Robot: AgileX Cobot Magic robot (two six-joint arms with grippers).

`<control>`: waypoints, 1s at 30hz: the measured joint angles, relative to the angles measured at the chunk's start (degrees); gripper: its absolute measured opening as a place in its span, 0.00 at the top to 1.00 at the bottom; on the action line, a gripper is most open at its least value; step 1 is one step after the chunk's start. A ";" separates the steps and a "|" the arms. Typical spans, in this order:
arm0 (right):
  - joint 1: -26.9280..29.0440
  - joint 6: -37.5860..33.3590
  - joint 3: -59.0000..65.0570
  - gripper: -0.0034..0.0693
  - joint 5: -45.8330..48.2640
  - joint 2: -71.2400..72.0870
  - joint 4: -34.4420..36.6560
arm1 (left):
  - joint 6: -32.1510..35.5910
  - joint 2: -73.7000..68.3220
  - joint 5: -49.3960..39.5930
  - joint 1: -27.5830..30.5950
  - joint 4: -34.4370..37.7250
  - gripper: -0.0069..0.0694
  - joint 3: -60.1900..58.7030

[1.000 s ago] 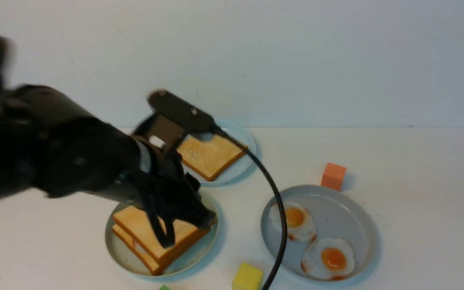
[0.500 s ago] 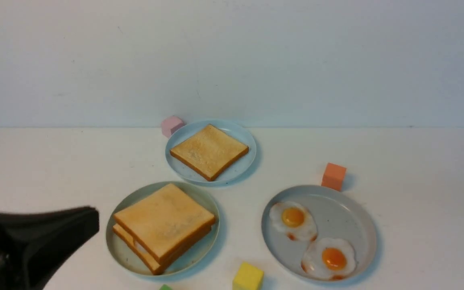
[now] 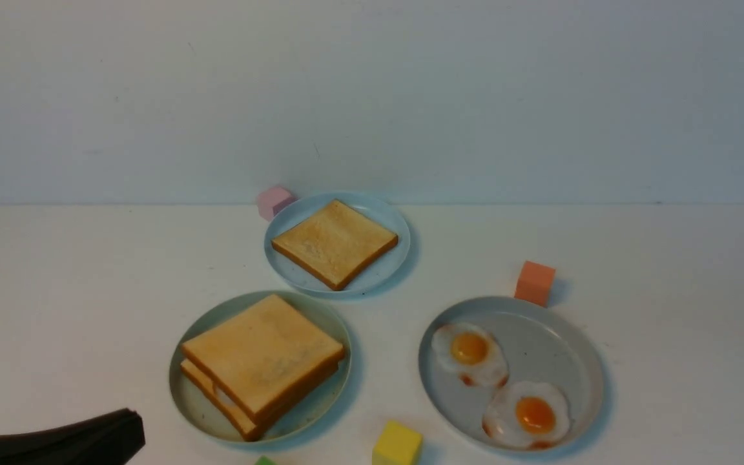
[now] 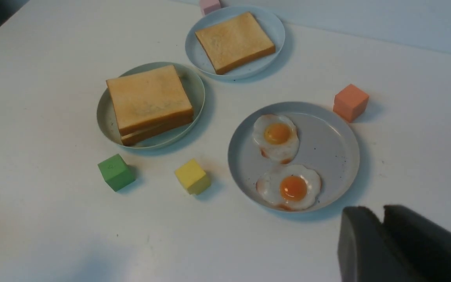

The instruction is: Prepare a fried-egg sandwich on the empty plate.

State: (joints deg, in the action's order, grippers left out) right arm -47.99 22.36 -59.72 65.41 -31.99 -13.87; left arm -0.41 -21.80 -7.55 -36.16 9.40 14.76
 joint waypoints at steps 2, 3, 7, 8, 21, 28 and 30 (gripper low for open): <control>0.00 0.00 0.00 0.80 0.00 0.00 0.00 | 0.00 0.00 -0.15 0.00 0.00 0.93 0.00; 0.00 0.00 0.00 0.80 0.00 0.00 0.00 | 0.00 0.00 -0.22 0.00 0.00 0.93 0.00; 0.96 0.00 0.42 0.79 -0.11 0.00 0.05 | 0.00 0.00 -0.27 0.00 0.00 0.93 0.00; 1.93 0.00 0.91 0.79 -0.32 0.00 0.05 | 0.00 0.00 -0.27 0.00 0.00 0.93 0.00; 36.16 -16.14 38.26 0.97 -33.59 17.00 12.02 | 0.00 0.00 -0.40 0.00 0.01 0.93 0.00; 47.06 -21.04 59.32 0.97 -42.69 29.08 19.18 | 0.00 0.00 -0.40 0.00 0.06 0.92 0.00; 47.65 -21.17 60.63 0.97 -42.83 31.45 19.24 | 0.00 0.00 -0.45 0.00 0.06 0.92 0.00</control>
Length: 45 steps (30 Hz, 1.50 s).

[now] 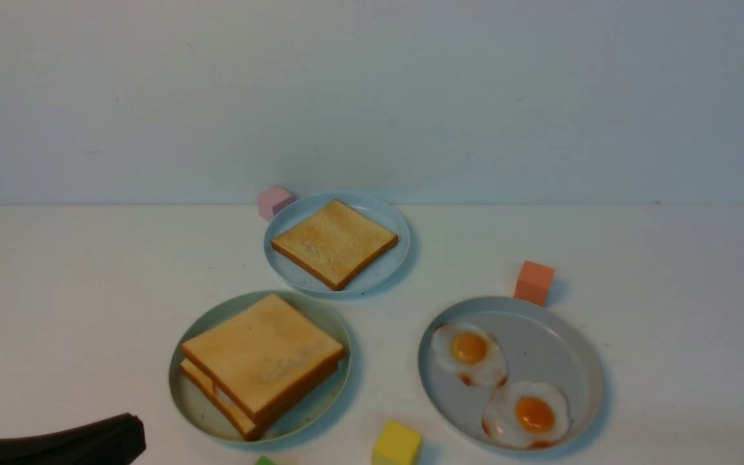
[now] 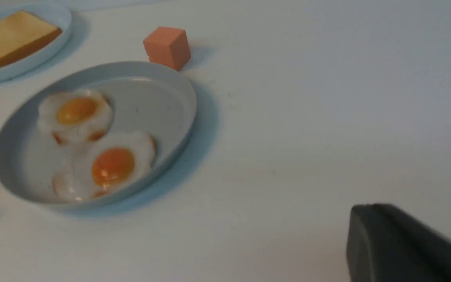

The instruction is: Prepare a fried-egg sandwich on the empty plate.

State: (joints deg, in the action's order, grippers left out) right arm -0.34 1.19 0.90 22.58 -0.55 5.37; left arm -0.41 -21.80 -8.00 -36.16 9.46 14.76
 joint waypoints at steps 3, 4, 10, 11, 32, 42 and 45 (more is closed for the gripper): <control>0.16 -0.03 0.00 0.97 -0.07 1.08 0.00 | 0.00 -0.05 0.07 0.00 0.06 0.92 0.00; 0.16 -0.03 0.00 0.97 -0.07 1.14 0.00 | 0.00 -0.11 0.00 0.00 0.11 0.91 -0.06; -0.02 -0.03 0.00 0.97 -0.07 1.18 0.00 | 0.00 -0.22 0.06 0.00 0.13 0.91 -0.10; -0.08 -0.03 0.00 0.97 -0.07 1.18 0.00 | 0.00 -0.22 -0.01 0.00 0.13 0.91 -0.10; -0.13 -0.03 0.00 0.95 -0.07 1.18 0.07 | 0.00 -0.22 0.05 0.00 0.13 0.89 -0.10; -0.13 -0.03 0.00 0.95 -0.07 1.18 0.07 | -1.16 3.15 4.70 8.21 -1.96 0.93 -1.95; -0.20 -0.03 0.00 0.94 -0.07 1.18 0.07 | -1.53 8.08 4.43 16.00 -2.08 0.93 -4.08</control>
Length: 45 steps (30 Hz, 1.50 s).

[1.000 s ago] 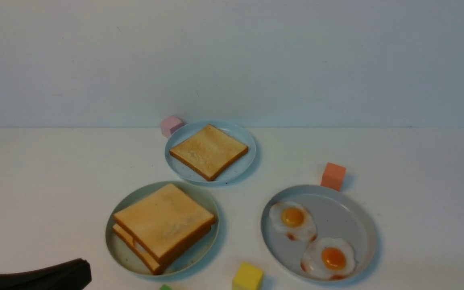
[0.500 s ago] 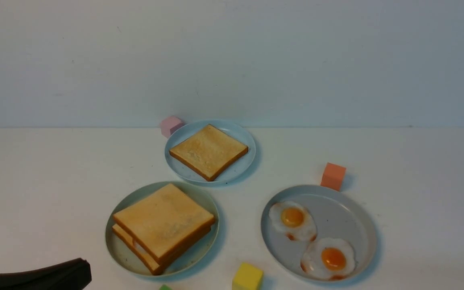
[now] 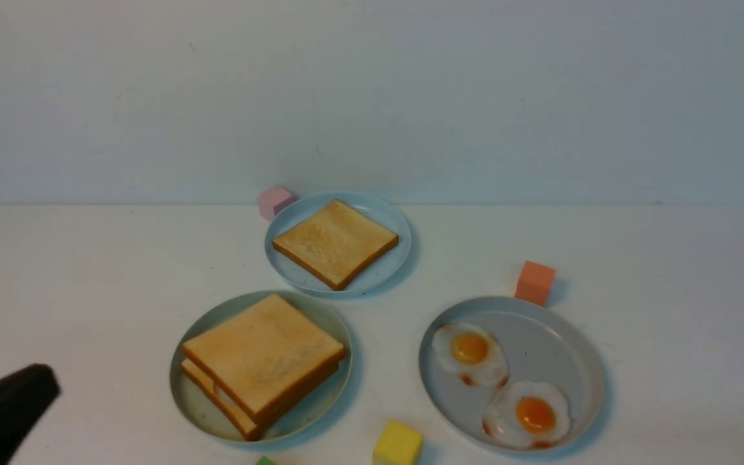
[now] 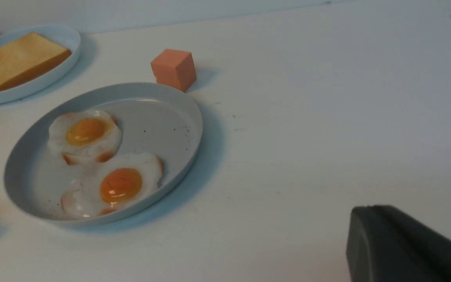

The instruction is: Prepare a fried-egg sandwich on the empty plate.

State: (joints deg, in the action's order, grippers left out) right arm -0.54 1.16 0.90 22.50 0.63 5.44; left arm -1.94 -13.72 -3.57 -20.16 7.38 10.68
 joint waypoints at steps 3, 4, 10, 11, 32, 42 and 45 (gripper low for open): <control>0.00 0.00 0.00 0.94 0.00 0.00 0.00 | -0.17 7.42 -2.80 9.63 -0.07 0.93 -3.92; 0.00 0.00 0.00 0.94 0.00 0.00 0.00 | -0.17 8.40 -3.27 10.81 -0.06 0.93 -4.23; 0.00 0.00 0.00 0.93 0.00 0.02 0.00 | -4.91 14.31 -14.89 21.39 -0.47 0.93 -12.06; 0.00 0.00 0.00 0.93 0.00 0.02 0.00 | -5.51 14.31 -16.81 21.51 -0.69 0.93 -12.29; 0.00 0.00 0.00 0.91 0.00 0.02 0.00 | -7.48 14.31 -18.69 21.50 -0.75 0.93 -12.46; 0.00 0.00 0.00 0.90 0.00 0.02 0.06 | -7.48 14.31 -18.69 21.50 -0.70 0.93 -12.46; 0.00 0.00 0.00 0.89 0.00 0.02 0.06 | -7.48 14.31 -18.69 21.50 -0.70 0.93 -12.46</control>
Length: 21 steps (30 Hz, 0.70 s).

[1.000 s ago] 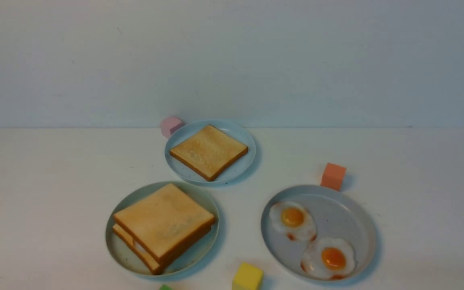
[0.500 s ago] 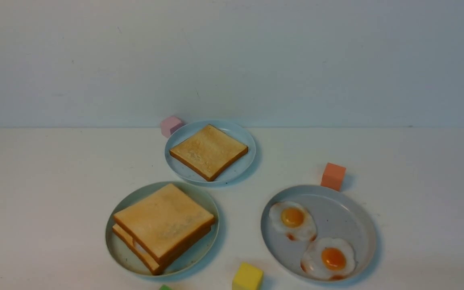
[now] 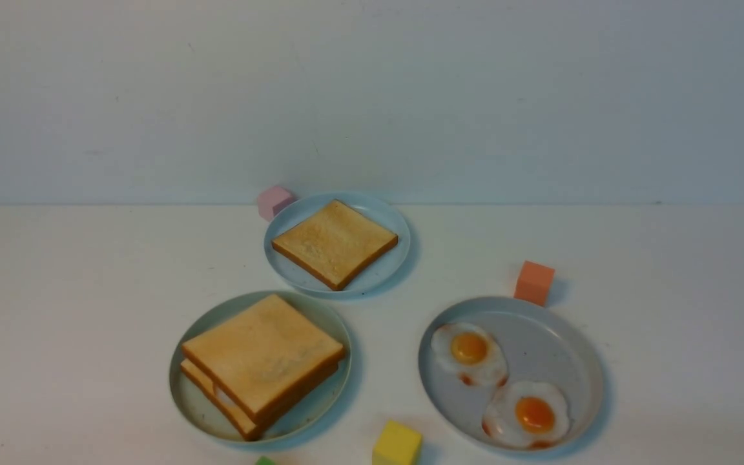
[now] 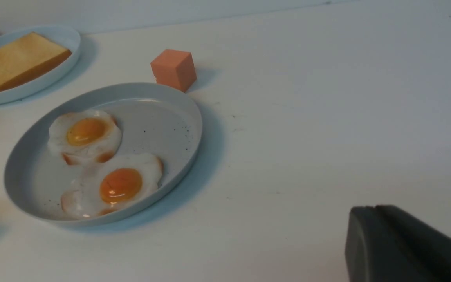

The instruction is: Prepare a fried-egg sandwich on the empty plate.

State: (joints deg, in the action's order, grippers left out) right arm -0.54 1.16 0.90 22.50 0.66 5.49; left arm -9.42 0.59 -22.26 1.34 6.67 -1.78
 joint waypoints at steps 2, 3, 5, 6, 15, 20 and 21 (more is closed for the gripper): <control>0.00 0.00 0.00 0.89 0.00 0.00 0.00 | 0.00 0.00 0.00 0.00 0.00 0.93 0.00; 0.00 0.00 0.00 0.89 0.00 0.00 0.00 | 0.00 0.00 0.00 0.00 0.00 0.93 0.00; 0.00 0.00 0.00 0.89 0.00 0.00 -0.05 | 0.00 0.00 0.00 0.00 0.00 0.93 0.00; 0.00 0.00 0.00 0.88 0.00 0.00 -0.05 | 0.00 0.00 0.00 0.00 0.00 0.93 0.00; 0.00 0.00 0.00 0.87 0.00 0.00 -0.05 | 0.00 0.00 0.00 0.00 0.00 0.93 0.00; 0.00 0.00 0.00 0.85 0.00 0.00 -0.05 | 0.00 0.00 0.00 0.00 -0.04 0.93 0.00; 0.00 0.00 0.00 0.85 0.00 0.00 -0.05 | 0.00 0.00 0.00 0.00 -0.04 0.93 0.00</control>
State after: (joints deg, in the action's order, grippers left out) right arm -0.54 1.16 0.90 22.50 0.66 5.44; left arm -9.42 0.59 -22.26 1.34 6.63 -1.78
